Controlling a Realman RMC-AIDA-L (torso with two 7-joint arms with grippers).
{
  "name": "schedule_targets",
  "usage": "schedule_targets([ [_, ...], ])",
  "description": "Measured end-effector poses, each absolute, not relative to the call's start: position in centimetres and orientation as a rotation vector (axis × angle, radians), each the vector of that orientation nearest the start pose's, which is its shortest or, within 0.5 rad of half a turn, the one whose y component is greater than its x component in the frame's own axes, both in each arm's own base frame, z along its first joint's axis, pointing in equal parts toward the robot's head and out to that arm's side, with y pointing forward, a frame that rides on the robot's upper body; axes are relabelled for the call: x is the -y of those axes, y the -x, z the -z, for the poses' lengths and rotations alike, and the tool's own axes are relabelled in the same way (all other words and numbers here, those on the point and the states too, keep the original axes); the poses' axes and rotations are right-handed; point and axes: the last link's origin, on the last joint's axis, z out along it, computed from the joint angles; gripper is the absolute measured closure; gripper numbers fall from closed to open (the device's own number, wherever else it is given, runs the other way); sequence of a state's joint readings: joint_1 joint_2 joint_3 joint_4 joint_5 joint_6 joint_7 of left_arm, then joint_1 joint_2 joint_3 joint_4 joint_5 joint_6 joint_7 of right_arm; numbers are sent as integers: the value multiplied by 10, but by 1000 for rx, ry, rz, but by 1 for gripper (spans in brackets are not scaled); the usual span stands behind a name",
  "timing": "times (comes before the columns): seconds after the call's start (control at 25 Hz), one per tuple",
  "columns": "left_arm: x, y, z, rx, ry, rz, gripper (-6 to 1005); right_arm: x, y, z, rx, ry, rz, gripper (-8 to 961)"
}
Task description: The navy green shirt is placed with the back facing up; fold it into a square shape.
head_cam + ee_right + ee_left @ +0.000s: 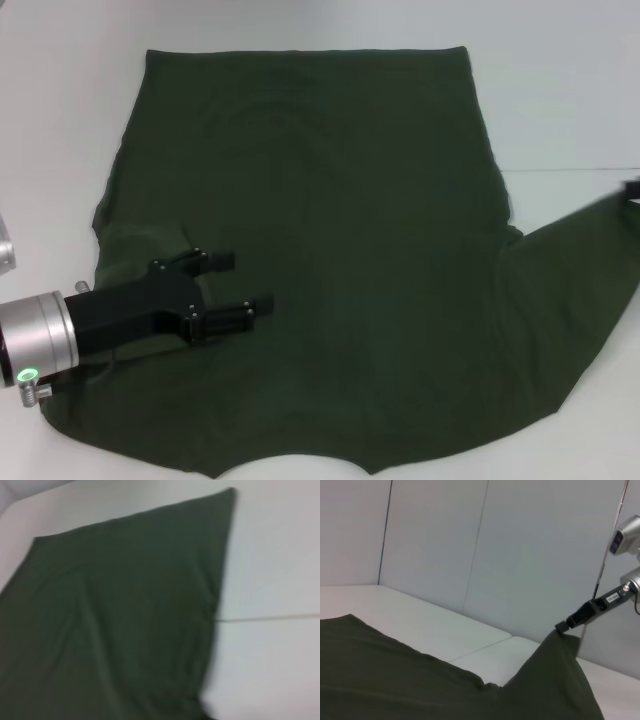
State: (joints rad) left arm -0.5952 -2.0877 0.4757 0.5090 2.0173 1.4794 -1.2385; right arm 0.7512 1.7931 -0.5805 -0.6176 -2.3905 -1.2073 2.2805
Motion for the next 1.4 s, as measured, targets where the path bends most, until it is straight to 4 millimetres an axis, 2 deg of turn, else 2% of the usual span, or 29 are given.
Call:
schedule_targets([
  [0.2, -348, 263, 6, 621, 2548, 825, 65, -453, -257, -101, -1340, 2198, -271, 951],
  [0.6, -349, 264, 2, 624, 2538, 823, 66, -475, -183, -13, -1270, 2348, -144, 950],
  [0.8, -350, 263, 1, 618, 2538, 823, 66, -470, -167, 17, -1221, 2407, -67, 797],
  [0.92, -351, 263, 0, 617, 2537, 823, 66, -469, -168, 18, -1225, 2405, -60, 705],
  [1.04, -352, 262, 0, 624, 2532, 828, 66, -470, -180, 7, -1259, 2359, -114, 613],
  [1.16, -353, 261, -2, 628, 2518, 845, 65, -471, -196, -11, -1265, 2304, -254, 521],
  [1.24, -354, 260, -5, 630, 2496, 867, 65, -468, -206, -23, -1233, 2281, -384, 423],
  [1.36, -357, 260, -9, 651, 2461, 904, 65, -459, -222, -38, -1178, 2244, -596, 275],
  [1.4, -357, 260, -11, 665, 2451, 915, 65, -454, -227, -42, -1150, 2231, -668, 256],
])
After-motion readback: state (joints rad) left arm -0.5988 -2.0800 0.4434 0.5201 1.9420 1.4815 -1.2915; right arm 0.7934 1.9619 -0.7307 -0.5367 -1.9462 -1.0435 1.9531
